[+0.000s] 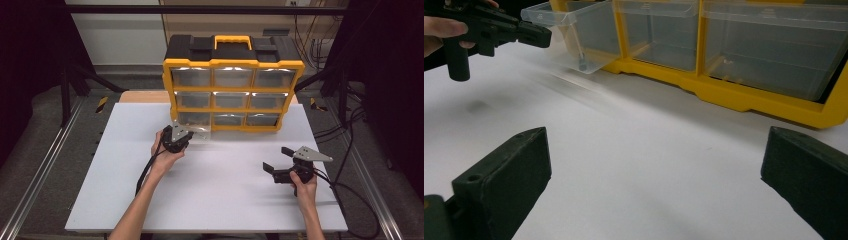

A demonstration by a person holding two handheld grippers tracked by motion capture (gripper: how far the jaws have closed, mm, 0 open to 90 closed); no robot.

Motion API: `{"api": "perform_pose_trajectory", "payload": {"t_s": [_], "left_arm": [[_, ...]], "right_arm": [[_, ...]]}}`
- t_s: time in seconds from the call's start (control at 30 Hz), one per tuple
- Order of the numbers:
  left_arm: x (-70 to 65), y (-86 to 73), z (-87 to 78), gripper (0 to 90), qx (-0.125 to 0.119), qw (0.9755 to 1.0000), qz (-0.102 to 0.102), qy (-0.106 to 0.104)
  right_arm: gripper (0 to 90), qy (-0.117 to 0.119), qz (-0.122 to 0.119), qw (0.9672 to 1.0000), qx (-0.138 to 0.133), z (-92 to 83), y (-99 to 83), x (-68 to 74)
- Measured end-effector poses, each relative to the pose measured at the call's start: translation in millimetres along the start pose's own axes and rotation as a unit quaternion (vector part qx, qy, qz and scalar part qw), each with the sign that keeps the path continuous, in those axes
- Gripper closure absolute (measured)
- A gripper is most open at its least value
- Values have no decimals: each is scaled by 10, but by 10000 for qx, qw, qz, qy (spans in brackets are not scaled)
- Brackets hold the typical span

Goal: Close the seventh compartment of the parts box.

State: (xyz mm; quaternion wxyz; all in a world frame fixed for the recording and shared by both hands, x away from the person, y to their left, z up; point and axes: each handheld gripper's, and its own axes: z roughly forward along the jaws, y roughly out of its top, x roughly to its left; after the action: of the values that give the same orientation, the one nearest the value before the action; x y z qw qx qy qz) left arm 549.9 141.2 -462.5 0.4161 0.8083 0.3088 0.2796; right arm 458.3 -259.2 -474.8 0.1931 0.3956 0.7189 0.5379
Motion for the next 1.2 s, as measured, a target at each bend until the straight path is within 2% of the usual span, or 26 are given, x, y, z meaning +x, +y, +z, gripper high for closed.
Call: {"api": "perform_pose_trajectory", "payload": {"t_s": [0.8, 1.2], "left_arm": [[60, 56, 121, 894, 39, 9999, -126, 51], [104, 63, 165, 894, 19, 9997, -251, 79]], "right_arm": [[5, 0, -3, 10000, -14, -7, 4, -3], [5, -4, -6, 10000, -19, -8, 5, -4]]}}
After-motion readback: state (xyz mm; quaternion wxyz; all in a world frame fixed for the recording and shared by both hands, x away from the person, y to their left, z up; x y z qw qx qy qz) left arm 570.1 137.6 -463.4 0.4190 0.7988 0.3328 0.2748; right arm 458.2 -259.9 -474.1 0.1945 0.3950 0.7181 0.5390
